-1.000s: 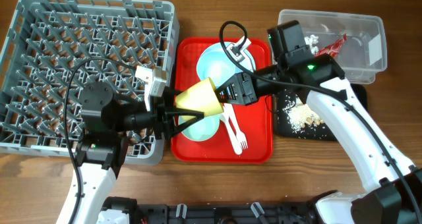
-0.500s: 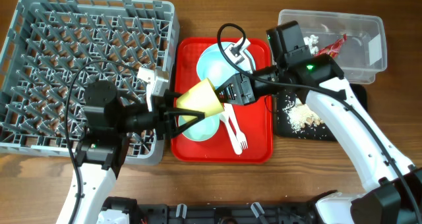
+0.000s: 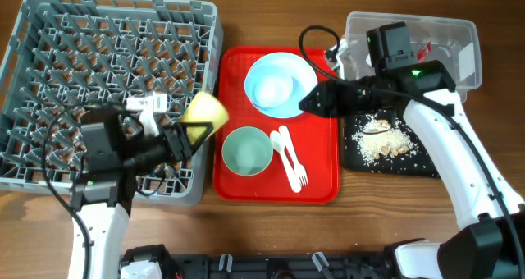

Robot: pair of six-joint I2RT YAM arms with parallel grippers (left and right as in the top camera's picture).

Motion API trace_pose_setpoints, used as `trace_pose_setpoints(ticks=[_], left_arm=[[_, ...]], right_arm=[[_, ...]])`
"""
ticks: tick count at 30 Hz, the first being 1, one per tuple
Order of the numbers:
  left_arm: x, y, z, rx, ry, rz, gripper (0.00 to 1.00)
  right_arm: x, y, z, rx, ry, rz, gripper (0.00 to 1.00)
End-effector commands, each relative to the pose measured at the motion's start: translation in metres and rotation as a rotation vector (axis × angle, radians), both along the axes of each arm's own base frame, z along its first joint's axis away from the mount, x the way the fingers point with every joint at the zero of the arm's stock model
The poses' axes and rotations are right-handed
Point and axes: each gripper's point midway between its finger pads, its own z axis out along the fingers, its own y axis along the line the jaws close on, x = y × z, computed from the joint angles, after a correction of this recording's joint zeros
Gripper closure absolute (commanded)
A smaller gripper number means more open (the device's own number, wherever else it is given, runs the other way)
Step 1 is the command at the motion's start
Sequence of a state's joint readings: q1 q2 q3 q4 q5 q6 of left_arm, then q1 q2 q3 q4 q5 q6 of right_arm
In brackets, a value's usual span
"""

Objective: Sort waste into correct bins and load items into the dishwasher rack
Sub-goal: 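Place the yellow cup into the dish rack with the left gripper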

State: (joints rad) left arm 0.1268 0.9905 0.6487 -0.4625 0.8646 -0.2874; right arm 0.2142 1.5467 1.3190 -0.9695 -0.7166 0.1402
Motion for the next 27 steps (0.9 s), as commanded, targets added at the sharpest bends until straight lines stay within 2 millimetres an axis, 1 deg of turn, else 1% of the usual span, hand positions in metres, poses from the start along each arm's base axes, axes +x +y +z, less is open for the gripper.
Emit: trace_pose_setpoints(ticks=[1, 3, 6, 8, 9, 11, 14, 19, 20, 23, 24, 25, 26, 27], left_arm=[[0.011, 0.057, 0.001, 0.33, 0.058, 0.225, 0.96], [0.006, 0.084, 0.013, 0.457, 0.11, 0.329, 0.96], [0.001, 0.11, 0.031, 0.577, 0.134, 0.429, 0.96], [-0.006, 0.129, 0.03, 0.664, 0.171, 0.503, 0.96], [-0.011, 0.138, 0.025, 0.71, 0.208, 0.526, 0.96], [-0.017, 0.146, 0.012, 0.763, 0.282, 0.532, 0.96], [-0.015, 0.152, -0.008, 0.774, 0.374, 0.515, 0.96], [-0.012, 0.17, -0.047, 0.759, 0.549, 0.521, 0.96], [-0.01, 0.172, -0.059, 0.726, 0.595, 0.515, 0.96], [-0.007, 0.172, -0.076, 0.677, 0.654, 0.496, 0.96], [-0.007, 0.173, -0.079, 0.677, 0.664, 0.494, 0.64], [-0.005, 0.174, -0.081, 0.677, 0.665, 0.494, 0.12], [-0.003, 0.174, -0.081, 0.676, 0.659, 0.496, 0.0], [-0.001, 0.175, -0.079, 0.675, 0.647, 0.501, 0.0]], right_arm=[[0.006, -0.028, -0.003, -0.181, -0.071, -0.071, 0.56], [0.004, -0.036, -0.002, -0.227, -0.082, -0.09, 0.56], [0.0, -0.044, -0.008, -0.275, -0.064, -0.102, 0.56], [-0.001, -0.047, -0.01, -0.294, -0.055, -0.105, 0.56], [-0.002, -0.048, -0.01, -0.299, -0.053, -0.106, 0.56], [-0.002, -0.048, -0.011, -0.301, -0.052, -0.107, 0.56], [-0.002, -0.048, -0.011, -0.301, -0.049, -0.108, 0.56], [-0.003, -0.048, -0.011, -0.303, -0.044, -0.108, 0.56], [-0.003, -0.048, -0.011, -0.303, -0.044, -0.108, 0.56], [-0.003, -0.049, -0.011, -0.303, -0.044, -0.108, 0.56], [-0.003, -0.049, -0.011, -0.303, -0.045, -0.107, 0.56], [-0.004, -0.049, -0.011, -0.303, -0.043, -0.108, 0.55], [-0.004, -0.049, -0.011, -0.303, -0.043, -0.108, 0.56], [-0.004, -0.049, -0.011, -0.303, -0.043, -0.108, 0.56]])
